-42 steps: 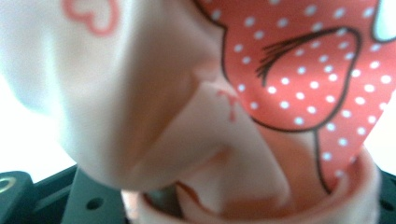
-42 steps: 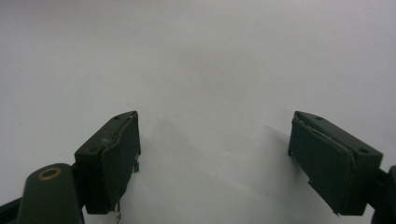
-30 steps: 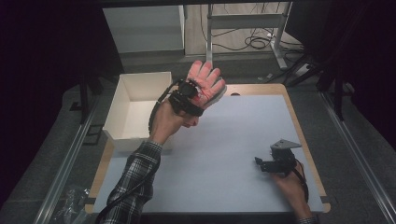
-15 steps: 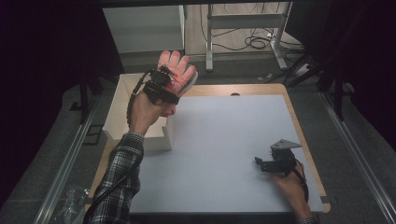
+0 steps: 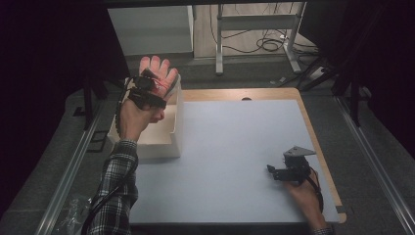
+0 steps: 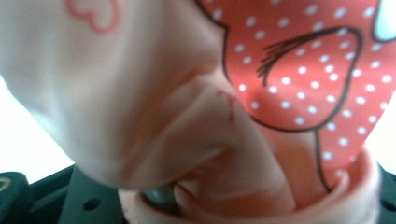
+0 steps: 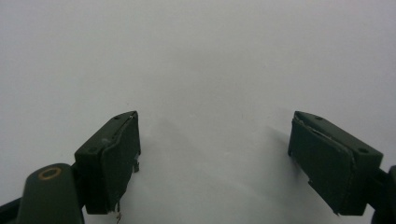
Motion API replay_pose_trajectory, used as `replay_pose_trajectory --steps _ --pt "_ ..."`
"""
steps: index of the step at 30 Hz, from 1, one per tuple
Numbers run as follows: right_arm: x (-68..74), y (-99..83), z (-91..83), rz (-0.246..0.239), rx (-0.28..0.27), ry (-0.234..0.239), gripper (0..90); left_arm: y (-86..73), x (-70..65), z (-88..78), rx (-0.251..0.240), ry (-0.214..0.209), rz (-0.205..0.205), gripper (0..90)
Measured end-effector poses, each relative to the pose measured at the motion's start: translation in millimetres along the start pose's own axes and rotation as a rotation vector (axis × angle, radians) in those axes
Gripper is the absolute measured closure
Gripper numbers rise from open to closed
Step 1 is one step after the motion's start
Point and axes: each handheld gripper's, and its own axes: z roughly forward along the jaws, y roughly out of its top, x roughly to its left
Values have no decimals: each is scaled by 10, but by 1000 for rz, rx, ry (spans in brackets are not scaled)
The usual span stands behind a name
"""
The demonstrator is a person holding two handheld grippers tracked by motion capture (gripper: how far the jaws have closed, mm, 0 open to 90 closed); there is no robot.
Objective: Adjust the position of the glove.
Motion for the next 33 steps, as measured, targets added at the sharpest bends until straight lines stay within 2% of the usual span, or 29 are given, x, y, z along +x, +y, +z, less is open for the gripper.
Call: replay_pose_trajectory --steps 7,16,23,33 --pt "1 0 0 1 1 -1 171 -108 135 226 18 6 -60 403" --pt "0 0 0 0 0 -1 171 -196 175 584 45 10 -115 399" --pt "-1 0 0 0 0 0 171 -212 145 818 87 12 -124 394" --pt "-1 0 0 1 1 0 171 -177 106 1072 194 41 -128 384"
